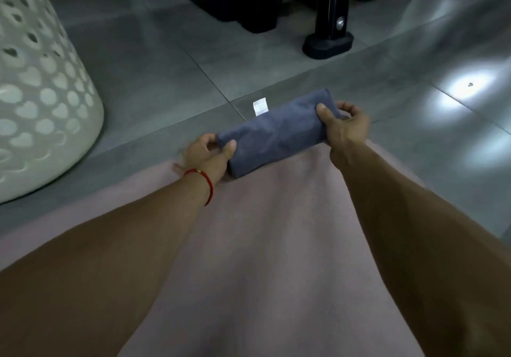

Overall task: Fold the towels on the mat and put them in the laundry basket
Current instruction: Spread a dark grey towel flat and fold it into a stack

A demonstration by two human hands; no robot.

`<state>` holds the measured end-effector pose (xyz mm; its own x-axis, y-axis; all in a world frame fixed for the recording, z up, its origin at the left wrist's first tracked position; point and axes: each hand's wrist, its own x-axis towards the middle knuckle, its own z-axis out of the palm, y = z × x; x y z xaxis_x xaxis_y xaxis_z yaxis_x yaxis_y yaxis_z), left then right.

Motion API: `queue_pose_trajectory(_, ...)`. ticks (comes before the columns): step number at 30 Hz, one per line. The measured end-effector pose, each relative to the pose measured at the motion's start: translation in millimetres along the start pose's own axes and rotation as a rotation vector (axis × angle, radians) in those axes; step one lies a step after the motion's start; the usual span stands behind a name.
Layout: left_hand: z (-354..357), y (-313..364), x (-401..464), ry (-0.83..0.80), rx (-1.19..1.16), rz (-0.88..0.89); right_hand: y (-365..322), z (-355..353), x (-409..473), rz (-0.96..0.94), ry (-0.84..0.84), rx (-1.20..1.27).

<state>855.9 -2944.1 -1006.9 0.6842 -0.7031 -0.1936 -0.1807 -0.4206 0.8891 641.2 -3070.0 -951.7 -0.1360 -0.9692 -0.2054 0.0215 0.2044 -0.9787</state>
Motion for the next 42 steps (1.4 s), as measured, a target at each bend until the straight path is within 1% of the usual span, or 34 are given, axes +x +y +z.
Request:
queue_pose_trajectory(2, 11, -8, 10, 0.033, 0.161, 0.025, 1, 9, 20, -0.021, -0.012, -0.057)
queue_pose_trajectory(5, 27, -7, 8, 0.113, 0.361, -0.012, 13, 22, 47, -0.037, -0.019, -0.101)
queue_pose_trajectory(9, 37, -16, 11, 0.155, 0.450, -0.002, 31, 33, 70, -0.086, -0.003, -0.230)
queue_pose_trajectory(14, 43, -17, 12, 0.201, 0.526, -0.012, 39, 28, 81, -0.149, -0.082, -0.469)
queue_pose_trajectory(15, 43, -17, 13, 0.200, 0.532, -0.018, 36, 30, 80, -0.197, -0.071, -0.548)
queue_pose_trajectory(16, 42, -18, 14, 0.198, 0.537, -0.023, 32, 32, 76, -0.283, -0.046, -0.663)
queue_pose_trajectory(18, 43, -18, 13, 0.198, 0.543, -0.029, 26, 40, 59, -0.517, -0.009, -0.951)
queue_pose_trajectory(19, 44, -17, 13, 0.203, 0.545, -0.029, 27, 45, 47, -0.614, -0.051, -1.077)
queue_pose_trajectory(20, 44, -16, 13, 0.211, 0.552, -0.027, 32, 51, 35, -0.658, -0.137, -1.181)
queue_pose_trajectory(22, 44, -15, 13, 0.226, 0.552, -0.026, 53, 60, 22, -0.619, -0.293, -1.310)
queue_pose_trajectory(23, 44, -15, 13, 0.228, 0.545, -0.028, 63, 62, 22, -0.599, -0.310, -1.334)
queue_pose_trajectory(25, 43, -14, 12, 0.233, 0.529, -0.025, 72, 62, 27, -0.581, -0.275, -1.334)
queue_pose_trajectory(28, 43, -9, 11, 0.232, 0.481, -0.022, 72, 64, 27, -0.596, -0.246, -1.366)
queue_pose_trajectory(30, 41, -4, 4, 0.195, 0.447, -0.010, 70, 65, 27, -0.588, -0.242, -1.388)
queue_pose_trajectory(31, 36, -4, -2, 0.163, 0.442, 0.033, 71, 65, 27, -0.573, -0.248, -1.401)
queue_pose_trajectory(32, 30, -7, -9, 0.112, 0.465, 0.118, 72, 64, 27, -0.562, -0.252, -1.414)
queue_pose_trajectory(34, 22, -20, -24, -0.039, 0.624, 0.331, 74, 65, 28, -0.548, -0.262, -1.448)
queue_pose_trajectory(35, 19, -26, -27, -0.106, 0.703, 0.385, 73, 66, 28, -0.541, -0.265, -1.468)
queue_pose_trajectory(37, 21, -32, -22, -0.138, 0.783, 0.384, 64, 69, 31, -0.498, -0.306, -1.500)
queue_pose_trajectory(39, 22, -31, -20, -0.117, 0.809, 0.355, 53, 68, 18, -0.483, -0.330, -1.448)
queue_pose_trajectory(41, 24, -28, -21, -0.120, 0.781, 0.370, 55, 49, -26, -0.444, -0.235, -1.302)
queue_pose_trajectory(42, 24, -28, -22, -0.112, 0.766, 0.375, 66, 37, -62, -0.385, -0.217, -1.269)
